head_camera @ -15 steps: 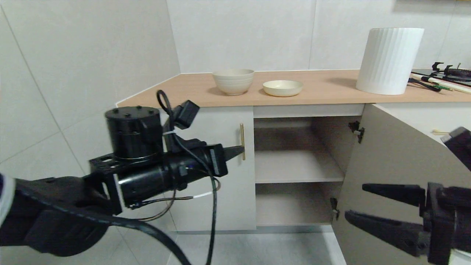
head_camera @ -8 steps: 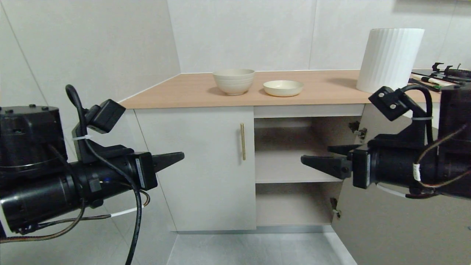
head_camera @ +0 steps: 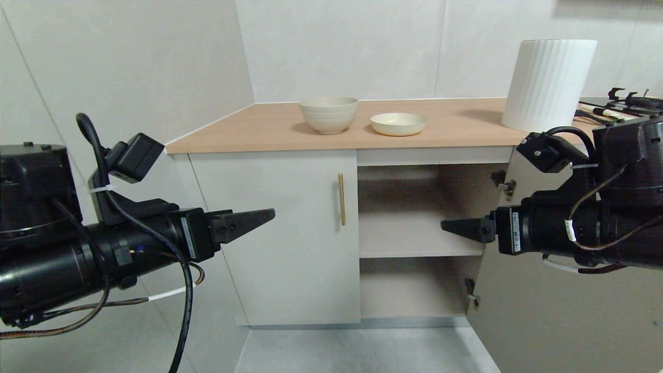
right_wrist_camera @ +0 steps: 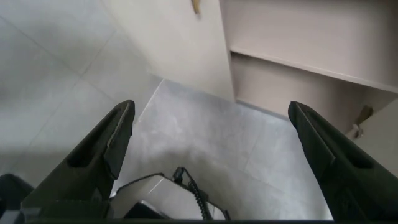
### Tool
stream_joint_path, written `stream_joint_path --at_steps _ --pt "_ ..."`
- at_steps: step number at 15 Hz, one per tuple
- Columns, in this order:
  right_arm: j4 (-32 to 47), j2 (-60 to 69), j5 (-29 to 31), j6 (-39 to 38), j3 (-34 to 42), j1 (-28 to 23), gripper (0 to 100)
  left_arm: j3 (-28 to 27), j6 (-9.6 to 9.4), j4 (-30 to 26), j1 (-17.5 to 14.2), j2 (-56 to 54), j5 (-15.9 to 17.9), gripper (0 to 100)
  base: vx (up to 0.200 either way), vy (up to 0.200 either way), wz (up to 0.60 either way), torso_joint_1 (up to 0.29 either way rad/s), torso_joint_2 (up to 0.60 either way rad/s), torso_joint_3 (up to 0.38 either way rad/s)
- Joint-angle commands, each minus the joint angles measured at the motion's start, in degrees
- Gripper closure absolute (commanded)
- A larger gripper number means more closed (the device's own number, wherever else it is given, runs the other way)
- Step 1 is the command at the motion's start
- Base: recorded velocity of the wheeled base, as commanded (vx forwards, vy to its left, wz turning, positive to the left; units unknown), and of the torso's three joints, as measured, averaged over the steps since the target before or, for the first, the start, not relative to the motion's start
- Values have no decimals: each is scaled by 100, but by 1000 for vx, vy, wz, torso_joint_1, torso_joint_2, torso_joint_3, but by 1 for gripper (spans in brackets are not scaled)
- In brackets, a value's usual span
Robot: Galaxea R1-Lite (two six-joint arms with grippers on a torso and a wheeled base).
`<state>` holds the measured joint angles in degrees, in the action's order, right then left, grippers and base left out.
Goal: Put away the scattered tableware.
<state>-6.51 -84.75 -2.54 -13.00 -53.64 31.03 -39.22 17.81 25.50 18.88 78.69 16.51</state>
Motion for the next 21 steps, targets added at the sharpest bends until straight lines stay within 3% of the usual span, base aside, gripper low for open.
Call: stream_joint_path --at_steps 1,5,21 --pt "1 37 -1 -1 11 0 0 11 3 -1 -7 32 11 0 0 0 0 0 0 0" --pt "572 178 -63 -1 -94 0 0 -42 12 -10 -131 6 11 0 0 0 0 0 0 0" --pt "572 486 -212 254 178 0 0 -69 21 -10 -218 -82 11 0 188 0 0 2 1 3"
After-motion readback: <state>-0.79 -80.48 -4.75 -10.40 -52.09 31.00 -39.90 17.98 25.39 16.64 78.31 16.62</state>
